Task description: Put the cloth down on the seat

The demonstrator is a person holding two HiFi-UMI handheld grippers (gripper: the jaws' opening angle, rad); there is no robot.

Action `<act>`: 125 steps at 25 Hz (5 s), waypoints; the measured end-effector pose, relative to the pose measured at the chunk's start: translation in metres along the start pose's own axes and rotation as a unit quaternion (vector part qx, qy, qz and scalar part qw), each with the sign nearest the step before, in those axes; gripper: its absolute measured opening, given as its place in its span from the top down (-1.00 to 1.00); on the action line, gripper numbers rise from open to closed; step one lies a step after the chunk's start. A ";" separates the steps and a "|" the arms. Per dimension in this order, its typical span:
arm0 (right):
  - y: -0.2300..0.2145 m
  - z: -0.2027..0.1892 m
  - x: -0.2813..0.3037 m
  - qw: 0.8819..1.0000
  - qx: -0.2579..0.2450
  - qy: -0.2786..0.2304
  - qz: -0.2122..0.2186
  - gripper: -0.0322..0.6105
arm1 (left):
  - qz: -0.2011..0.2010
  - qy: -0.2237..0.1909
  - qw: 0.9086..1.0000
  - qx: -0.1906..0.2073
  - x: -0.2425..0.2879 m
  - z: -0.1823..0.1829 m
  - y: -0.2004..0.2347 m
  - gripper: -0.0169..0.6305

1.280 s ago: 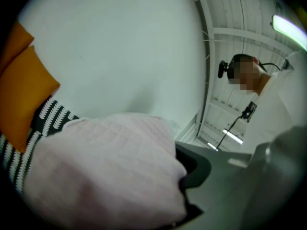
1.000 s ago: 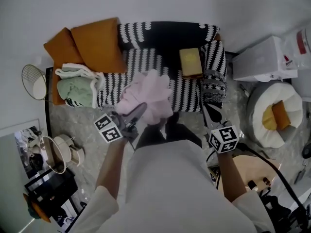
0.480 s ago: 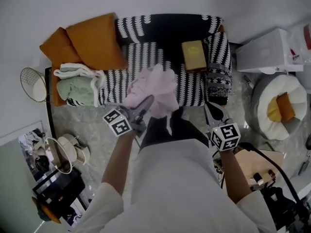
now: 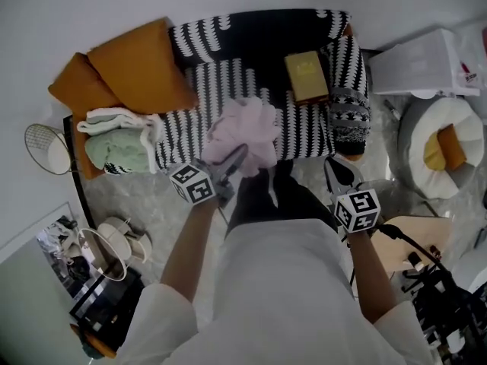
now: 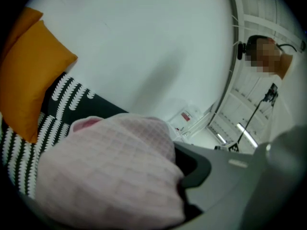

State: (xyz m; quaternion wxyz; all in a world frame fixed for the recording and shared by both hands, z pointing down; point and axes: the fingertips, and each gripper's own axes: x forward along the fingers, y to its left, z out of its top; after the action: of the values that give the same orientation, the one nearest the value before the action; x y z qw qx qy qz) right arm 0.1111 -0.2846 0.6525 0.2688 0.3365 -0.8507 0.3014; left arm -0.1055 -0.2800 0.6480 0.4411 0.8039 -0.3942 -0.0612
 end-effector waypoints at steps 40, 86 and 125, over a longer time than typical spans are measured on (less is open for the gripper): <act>0.023 -0.013 0.152 0.993 0.076 0.076 -0.043 0.89 | 0.102 0.145 0.974 -0.139 0.114 -0.065 0.305 0.14; 0.063 -0.028 -0.112 0.992 0.062 -0.107 -0.003 0.89 | 0.022 -0.019 0.997 -0.069 -0.062 -0.059 -0.073 0.95; 0.182 -0.120 -0.232 0.991 -0.070 -0.118 0.002 0.89 | 0.088 -0.078 0.988 0.099 -0.298 -0.168 -0.228 0.95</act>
State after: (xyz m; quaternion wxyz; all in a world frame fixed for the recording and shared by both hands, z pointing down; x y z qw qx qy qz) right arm 0.1541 0.0019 0.5198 0.1887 0.3488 -0.8960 0.2001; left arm -0.1011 0.1048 0.5023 0.3315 0.7986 -0.5002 -0.0455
